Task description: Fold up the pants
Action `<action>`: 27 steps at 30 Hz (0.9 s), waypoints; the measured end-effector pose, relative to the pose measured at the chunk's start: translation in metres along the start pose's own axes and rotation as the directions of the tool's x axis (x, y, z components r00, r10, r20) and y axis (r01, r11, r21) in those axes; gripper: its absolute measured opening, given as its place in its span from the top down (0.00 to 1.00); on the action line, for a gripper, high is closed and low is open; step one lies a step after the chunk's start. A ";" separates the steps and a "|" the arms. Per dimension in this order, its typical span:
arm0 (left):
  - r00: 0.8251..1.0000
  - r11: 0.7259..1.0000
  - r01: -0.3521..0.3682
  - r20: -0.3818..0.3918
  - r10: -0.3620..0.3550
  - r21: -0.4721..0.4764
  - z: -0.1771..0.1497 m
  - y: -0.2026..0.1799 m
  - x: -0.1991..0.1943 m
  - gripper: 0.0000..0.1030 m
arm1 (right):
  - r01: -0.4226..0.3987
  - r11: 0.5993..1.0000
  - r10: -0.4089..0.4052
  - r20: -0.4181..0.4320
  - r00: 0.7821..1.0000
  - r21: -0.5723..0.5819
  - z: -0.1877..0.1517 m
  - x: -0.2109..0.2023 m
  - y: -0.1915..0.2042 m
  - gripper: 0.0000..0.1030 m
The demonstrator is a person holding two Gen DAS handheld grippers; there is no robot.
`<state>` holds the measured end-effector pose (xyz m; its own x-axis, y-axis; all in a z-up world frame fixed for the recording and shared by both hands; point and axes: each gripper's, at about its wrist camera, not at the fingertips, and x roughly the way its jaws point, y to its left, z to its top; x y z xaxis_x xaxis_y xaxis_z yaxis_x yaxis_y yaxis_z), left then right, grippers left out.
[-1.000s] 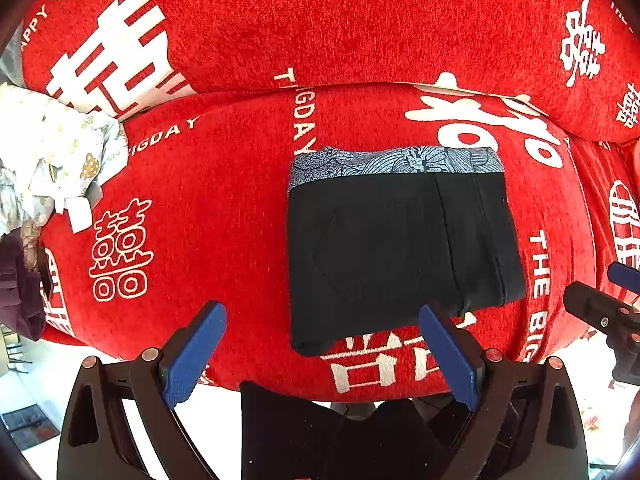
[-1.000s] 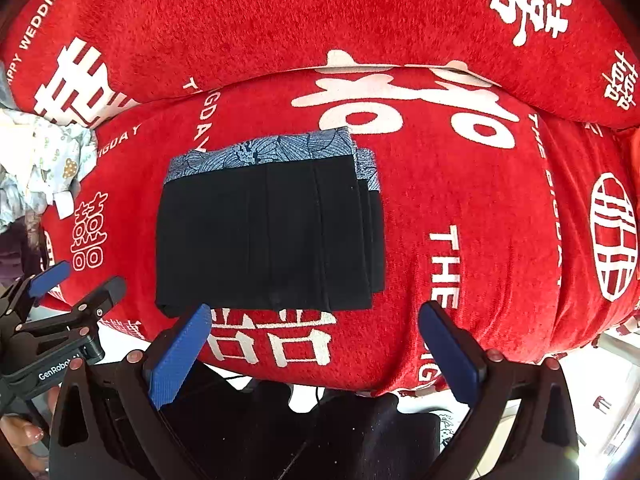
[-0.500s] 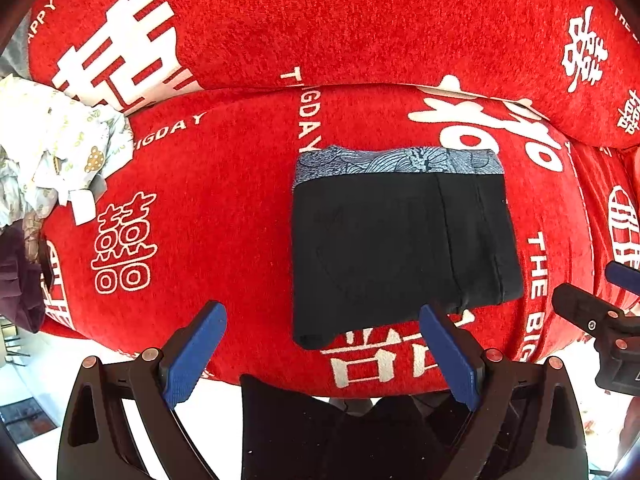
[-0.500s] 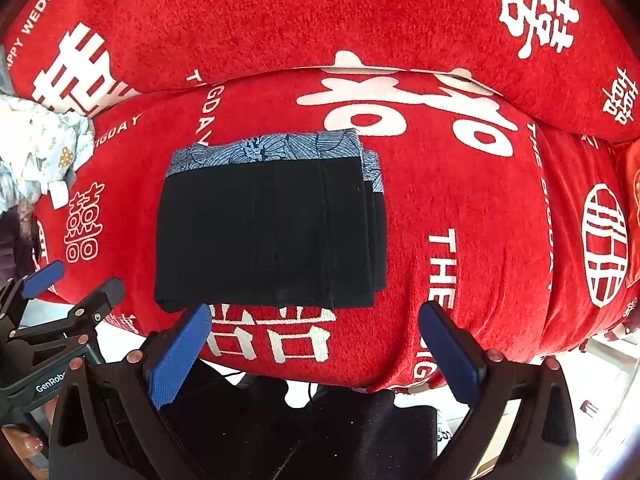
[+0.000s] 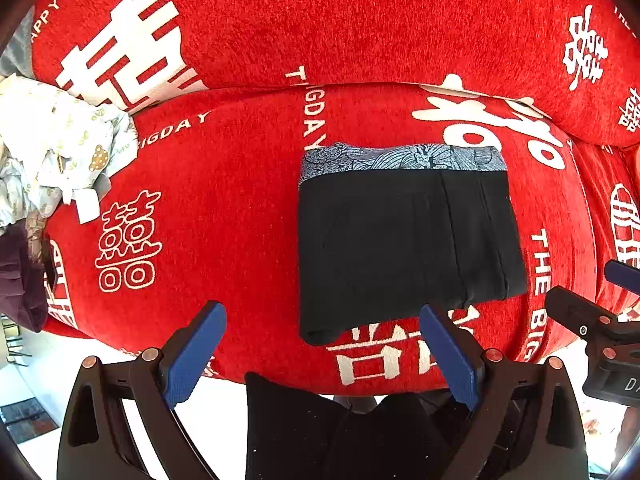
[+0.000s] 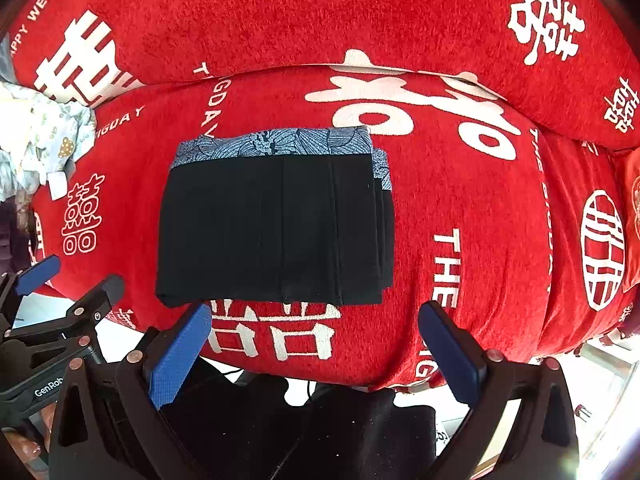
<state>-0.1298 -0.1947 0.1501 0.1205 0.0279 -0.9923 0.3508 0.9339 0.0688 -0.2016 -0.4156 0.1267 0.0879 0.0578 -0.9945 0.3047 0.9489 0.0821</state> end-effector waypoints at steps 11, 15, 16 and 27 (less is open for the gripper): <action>1.000 1.000 -0.011 0.009 0.010 0.005 -0.002 0.006 -0.003 0.05 | 0.029 1.000 -0.029 0.013 0.999 -0.012 0.000 -0.001 0.005 0.00; 1.000 1.000 -0.013 0.008 0.012 0.006 -0.003 0.008 -0.003 0.05 | 0.041 0.999 -0.040 0.017 0.999 -0.014 0.001 -0.001 0.006 0.00; 1.000 1.000 -0.011 0.009 0.011 0.006 -0.003 0.007 -0.003 0.05 | 0.042 0.999 -0.042 0.017 0.999 -0.014 0.001 -0.001 0.006 0.00; 1.000 1.000 -0.014 0.010 0.014 0.003 -0.004 0.007 -0.004 0.05 | 0.046 0.999 -0.045 0.019 0.999 -0.022 0.000 -0.001 0.012 0.00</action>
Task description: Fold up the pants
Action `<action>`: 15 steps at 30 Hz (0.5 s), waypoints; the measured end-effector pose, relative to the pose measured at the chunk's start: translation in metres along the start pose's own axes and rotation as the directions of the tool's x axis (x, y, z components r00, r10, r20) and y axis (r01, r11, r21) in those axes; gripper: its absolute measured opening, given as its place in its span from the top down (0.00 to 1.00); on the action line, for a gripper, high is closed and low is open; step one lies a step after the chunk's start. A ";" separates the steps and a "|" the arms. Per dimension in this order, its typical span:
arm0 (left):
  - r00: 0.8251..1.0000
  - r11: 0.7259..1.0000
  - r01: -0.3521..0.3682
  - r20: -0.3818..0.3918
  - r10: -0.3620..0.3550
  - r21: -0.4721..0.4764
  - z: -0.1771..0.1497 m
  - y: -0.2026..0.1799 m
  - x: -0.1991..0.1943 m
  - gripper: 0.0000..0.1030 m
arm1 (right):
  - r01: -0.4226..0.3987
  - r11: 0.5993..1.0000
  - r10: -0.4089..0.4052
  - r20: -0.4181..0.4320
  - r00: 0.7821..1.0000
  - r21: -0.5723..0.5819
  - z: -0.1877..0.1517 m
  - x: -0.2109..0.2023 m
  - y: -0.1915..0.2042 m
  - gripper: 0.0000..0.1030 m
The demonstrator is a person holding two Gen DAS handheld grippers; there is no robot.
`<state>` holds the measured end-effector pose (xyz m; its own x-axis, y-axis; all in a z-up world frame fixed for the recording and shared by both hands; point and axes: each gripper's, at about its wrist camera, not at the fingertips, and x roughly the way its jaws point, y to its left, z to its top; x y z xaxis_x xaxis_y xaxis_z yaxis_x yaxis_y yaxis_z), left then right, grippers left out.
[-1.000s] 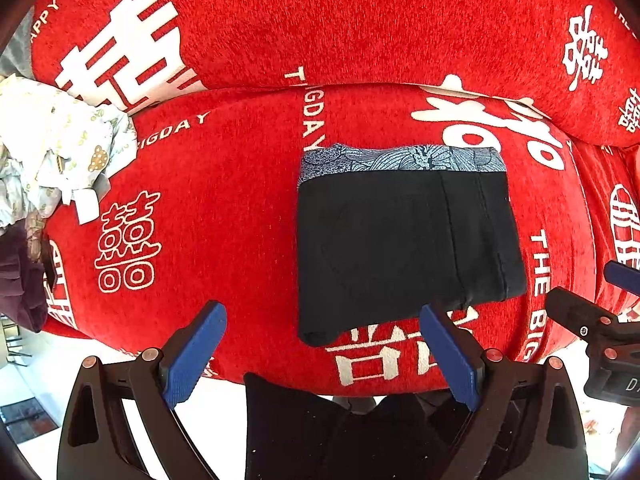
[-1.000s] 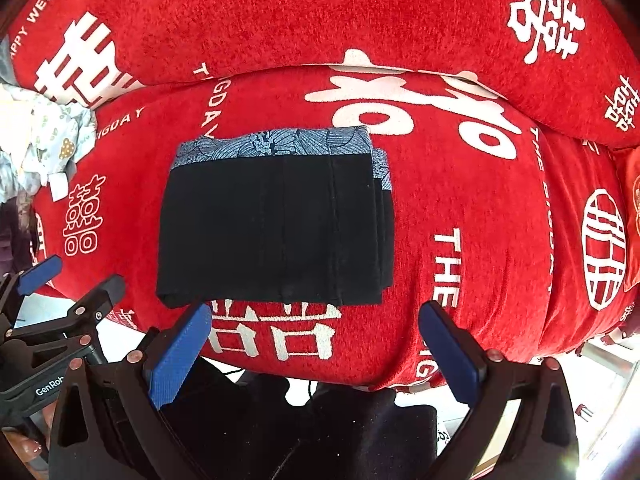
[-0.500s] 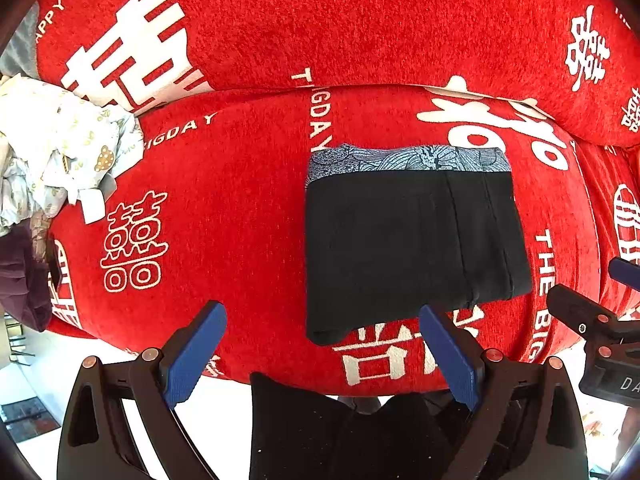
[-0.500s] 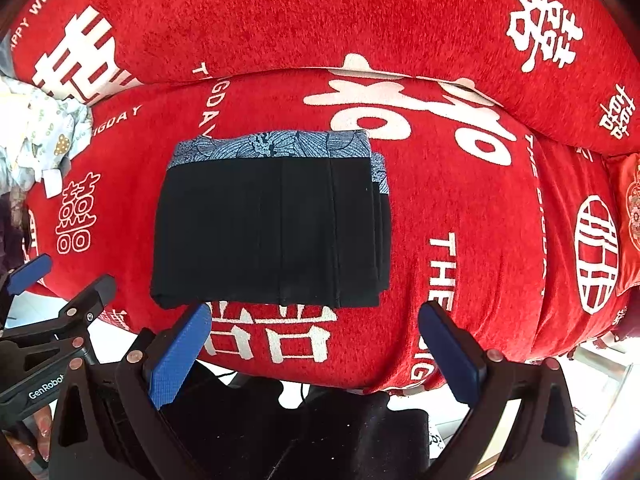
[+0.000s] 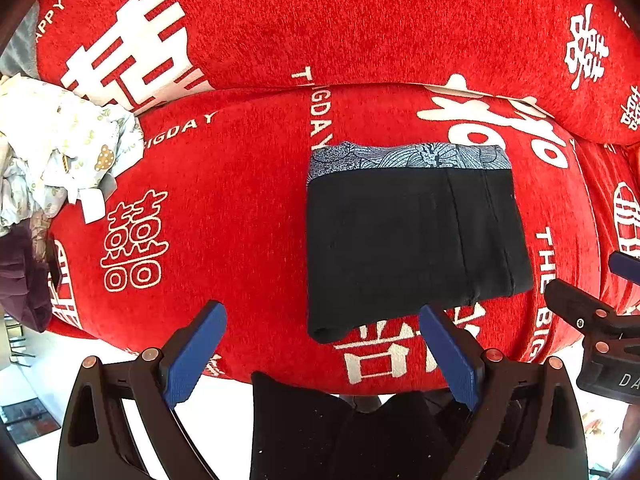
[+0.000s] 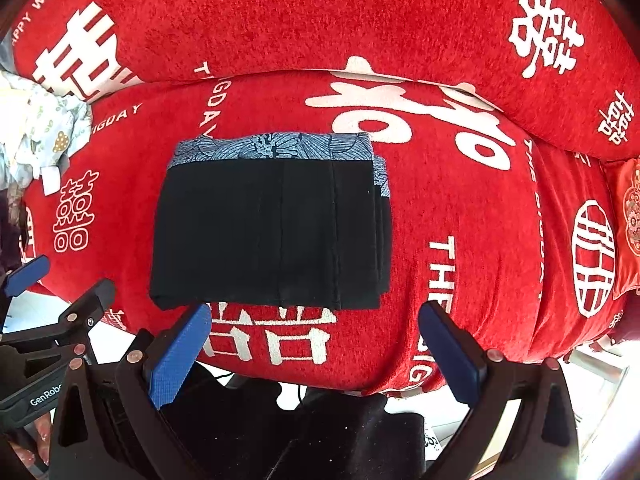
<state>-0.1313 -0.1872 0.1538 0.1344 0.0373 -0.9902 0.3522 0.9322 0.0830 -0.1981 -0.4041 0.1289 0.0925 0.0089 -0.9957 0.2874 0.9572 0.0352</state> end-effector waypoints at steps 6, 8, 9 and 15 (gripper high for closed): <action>1.000 1.000 -0.004 0.006 0.004 0.011 -0.001 0.000 0.000 0.05 | 0.000 1.000 0.000 0.002 1.000 -0.002 0.000 -0.001 0.004 0.00; 1.000 1.000 -0.005 0.009 0.005 0.019 -0.002 0.000 0.000 0.05 | 0.000 1.000 0.000 0.002 1.000 -0.003 0.000 -0.001 0.004 0.00; 1.000 1.000 -0.006 0.011 0.006 0.022 -0.002 0.000 0.000 0.05 | 0.001 1.000 -0.001 0.001 1.000 -0.005 0.000 -0.001 0.005 0.00; 1.000 1.000 -0.002 0.013 0.002 0.030 -0.001 -0.001 0.000 0.05 | 0.003 1.000 -0.003 0.001 1.000 -0.004 0.000 0.000 0.006 0.00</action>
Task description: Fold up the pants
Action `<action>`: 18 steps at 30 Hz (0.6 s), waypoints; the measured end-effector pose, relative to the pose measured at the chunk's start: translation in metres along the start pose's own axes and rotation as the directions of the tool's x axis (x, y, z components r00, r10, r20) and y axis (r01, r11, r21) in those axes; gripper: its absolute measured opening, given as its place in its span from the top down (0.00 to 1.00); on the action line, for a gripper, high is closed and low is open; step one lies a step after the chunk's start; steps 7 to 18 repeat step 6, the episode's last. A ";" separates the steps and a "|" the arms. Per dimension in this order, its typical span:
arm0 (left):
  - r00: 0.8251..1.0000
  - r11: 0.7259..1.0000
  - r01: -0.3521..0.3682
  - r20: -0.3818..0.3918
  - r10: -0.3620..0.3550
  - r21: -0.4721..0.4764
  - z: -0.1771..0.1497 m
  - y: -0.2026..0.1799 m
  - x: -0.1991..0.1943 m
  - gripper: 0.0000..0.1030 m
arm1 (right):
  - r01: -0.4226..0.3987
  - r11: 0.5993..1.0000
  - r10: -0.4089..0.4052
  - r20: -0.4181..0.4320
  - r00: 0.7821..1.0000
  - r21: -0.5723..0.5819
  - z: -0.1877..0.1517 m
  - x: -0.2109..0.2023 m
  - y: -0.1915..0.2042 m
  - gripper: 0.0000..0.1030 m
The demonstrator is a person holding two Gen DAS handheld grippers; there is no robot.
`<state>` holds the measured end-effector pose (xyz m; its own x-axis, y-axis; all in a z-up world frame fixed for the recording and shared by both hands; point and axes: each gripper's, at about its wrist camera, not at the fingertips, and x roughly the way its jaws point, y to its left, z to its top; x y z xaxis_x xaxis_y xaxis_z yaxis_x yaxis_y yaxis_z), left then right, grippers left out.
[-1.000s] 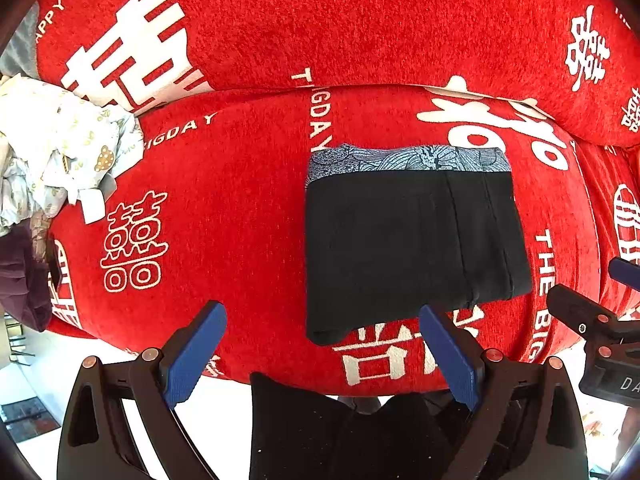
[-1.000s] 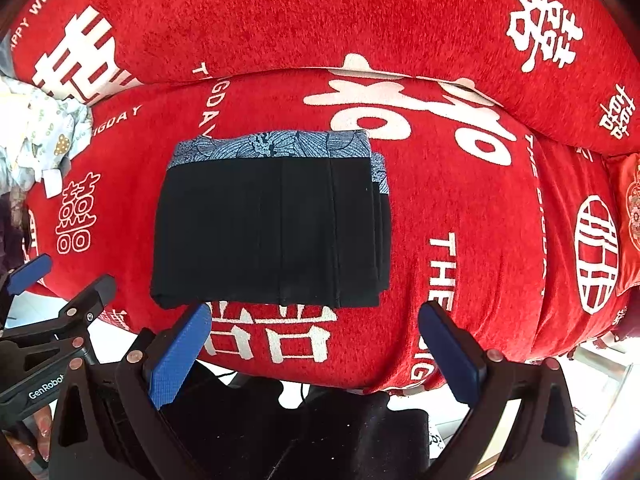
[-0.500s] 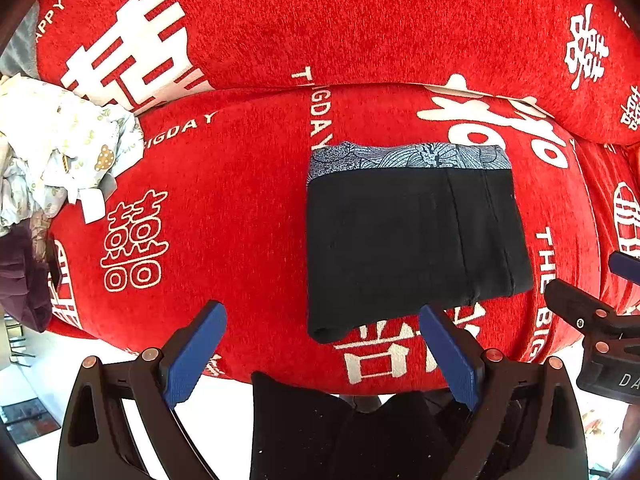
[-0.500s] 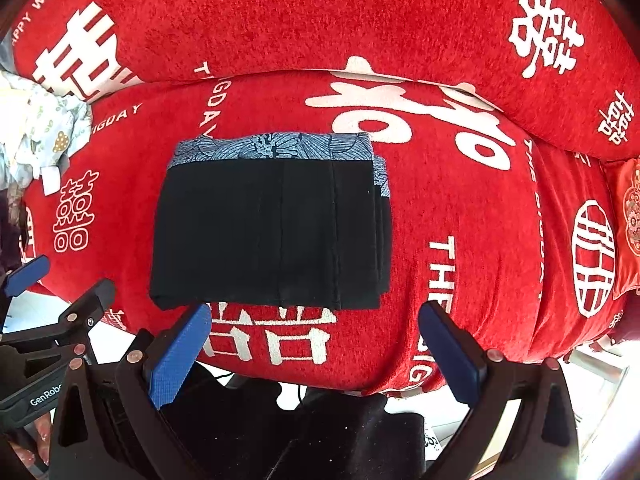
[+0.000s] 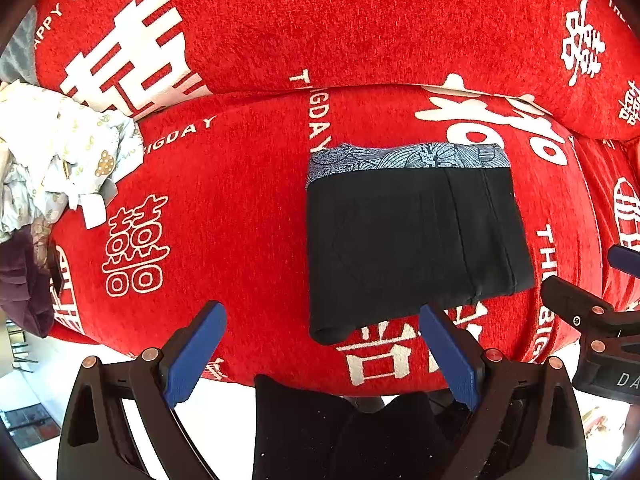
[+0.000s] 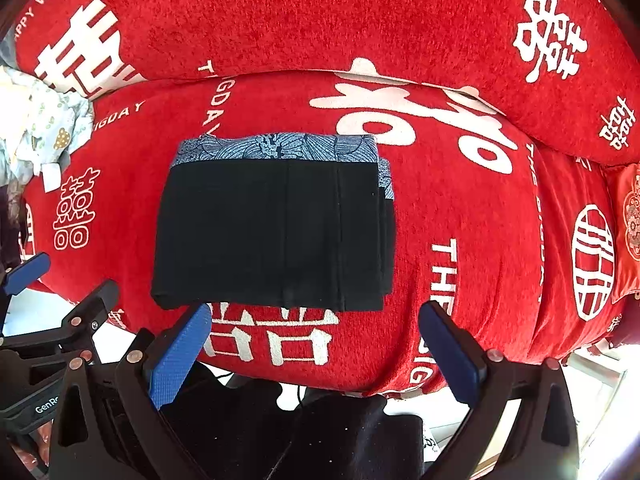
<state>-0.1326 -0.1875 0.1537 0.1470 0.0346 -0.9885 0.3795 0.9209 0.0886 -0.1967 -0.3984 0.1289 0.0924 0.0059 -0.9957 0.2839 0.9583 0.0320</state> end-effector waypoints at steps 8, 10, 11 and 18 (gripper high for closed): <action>0.999 1.000 0.012 0.034 -0.013 0.021 0.002 0.002 -0.003 0.06 | 0.000 1.000 0.000 -0.001 1.000 0.000 0.001 0.000 0.000 0.00; 0.999 1.000 0.012 0.034 -0.013 0.021 0.002 0.002 -0.003 0.06 | 0.000 1.000 0.000 -0.001 1.000 0.000 0.001 0.000 0.000 0.00; 0.999 1.000 0.012 0.034 -0.013 0.021 0.002 0.002 -0.003 0.06 | 0.000 1.000 0.000 -0.001 1.000 0.000 0.001 0.000 0.000 0.00; 0.999 1.000 0.012 0.034 -0.013 0.021 0.002 0.002 -0.003 0.06 | 0.000 1.000 0.000 -0.001 1.000 0.000 0.001 0.000 0.000 0.00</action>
